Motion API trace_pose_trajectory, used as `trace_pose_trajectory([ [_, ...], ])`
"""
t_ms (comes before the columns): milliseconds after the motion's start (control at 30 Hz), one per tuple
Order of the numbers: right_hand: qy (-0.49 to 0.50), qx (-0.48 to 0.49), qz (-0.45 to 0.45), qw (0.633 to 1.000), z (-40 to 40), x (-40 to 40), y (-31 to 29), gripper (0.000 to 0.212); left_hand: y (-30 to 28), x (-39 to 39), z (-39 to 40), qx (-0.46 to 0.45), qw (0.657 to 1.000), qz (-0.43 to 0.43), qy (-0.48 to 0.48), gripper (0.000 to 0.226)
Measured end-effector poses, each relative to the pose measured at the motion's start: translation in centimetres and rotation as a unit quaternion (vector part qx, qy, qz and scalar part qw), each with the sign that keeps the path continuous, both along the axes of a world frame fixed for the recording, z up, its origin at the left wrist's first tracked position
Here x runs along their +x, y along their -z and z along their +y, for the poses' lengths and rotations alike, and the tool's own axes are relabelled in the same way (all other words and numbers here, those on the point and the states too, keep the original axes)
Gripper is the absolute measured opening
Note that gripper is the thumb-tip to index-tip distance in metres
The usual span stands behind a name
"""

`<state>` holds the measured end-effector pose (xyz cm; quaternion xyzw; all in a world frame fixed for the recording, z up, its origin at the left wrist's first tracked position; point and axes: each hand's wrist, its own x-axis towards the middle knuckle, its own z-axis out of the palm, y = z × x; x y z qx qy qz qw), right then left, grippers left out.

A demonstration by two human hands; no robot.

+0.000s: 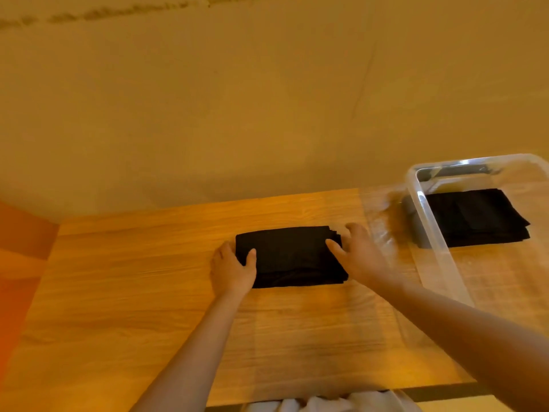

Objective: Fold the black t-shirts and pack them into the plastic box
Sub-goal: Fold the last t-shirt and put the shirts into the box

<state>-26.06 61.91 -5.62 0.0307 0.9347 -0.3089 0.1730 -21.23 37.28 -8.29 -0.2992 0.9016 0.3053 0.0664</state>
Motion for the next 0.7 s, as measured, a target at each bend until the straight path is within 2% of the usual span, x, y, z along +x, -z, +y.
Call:
trace_pose_trajectory([
  [33, 0.070, -0.031, -0.047, 0.996, -0.5, 0.2, 0.0, 0.067, 0.2, -0.4, -0.2, 0.031, 0.999, -0.016, -0.010, 0.056],
  [100, 0.145, -0.080, -0.107, 0.980, -1.6, 0.2, 0.2, 0.069, 0.3, -0.9, -0.1, 0.055, 0.998, -0.040, 0.004, 0.057],
  [233, 0.235, -0.157, -0.149, 0.947, -4.0, -0.3, 1.3, 0.065, 0.3, -1.6, 1.5, 0.061, 0.994, -0.081, 0.028, 0.067],
  [400, 0.242, -0.145, -0.130, 0.950, -5.6, -0.1, 2.0, 0.056, 0.2, -1.7, 2.9, 0.058, 0.994, -0.085, 0.041, 0.073],
  [500, 0.247, -0.115, -0.124, 0.954, -5.2, -0.4, 1.7, 0.056, -0.1, -2.5, 1.7, 0.140, 0.988, -0.072, 0.004, 0.068],
  [600, 0.278, -0.131, -0.155, 0.939, -4.7, -1.3, 1.1, 0.050, -0.8, -3.3, 0.8, 0.243, 0.965, -0.055, -0.078, 0.061],
  [700, 0.316, -0.160, -0.184, 0.917, -4.6, -2.2, 0.5, 0.058, -1.3, -3.8, 0.3, 0.262, 0.953, -0.090, -0.125, 0.069],
])
